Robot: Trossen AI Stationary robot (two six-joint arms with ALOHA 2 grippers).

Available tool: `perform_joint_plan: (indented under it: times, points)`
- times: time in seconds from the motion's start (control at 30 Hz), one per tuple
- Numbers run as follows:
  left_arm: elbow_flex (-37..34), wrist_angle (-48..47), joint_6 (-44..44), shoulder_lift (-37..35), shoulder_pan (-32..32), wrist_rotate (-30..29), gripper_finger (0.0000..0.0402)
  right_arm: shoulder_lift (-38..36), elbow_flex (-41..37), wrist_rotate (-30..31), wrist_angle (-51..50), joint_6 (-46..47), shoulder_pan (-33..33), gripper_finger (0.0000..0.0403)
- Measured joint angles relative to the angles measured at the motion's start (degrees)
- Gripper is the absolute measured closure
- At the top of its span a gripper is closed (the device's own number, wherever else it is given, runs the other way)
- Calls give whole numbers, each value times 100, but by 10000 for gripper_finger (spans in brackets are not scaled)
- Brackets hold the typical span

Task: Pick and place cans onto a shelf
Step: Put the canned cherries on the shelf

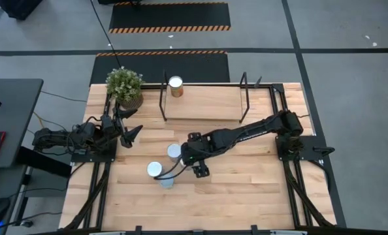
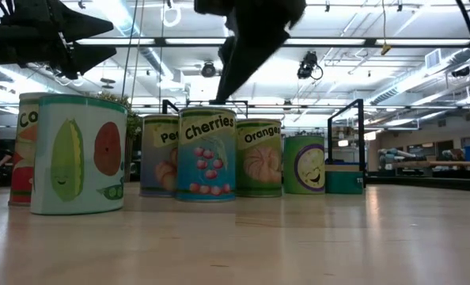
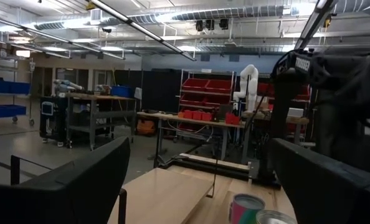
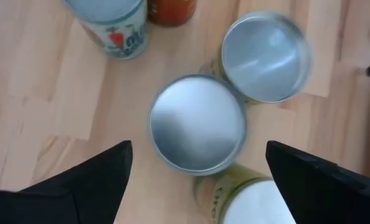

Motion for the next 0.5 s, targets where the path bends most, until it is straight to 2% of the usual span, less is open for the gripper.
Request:
perform_joint_plan:
  times: [0.5]
  points:
    - [0, 0, -37, 0, 0, 0, 10, 9, -493, 144, 661, -83, -3, 28]
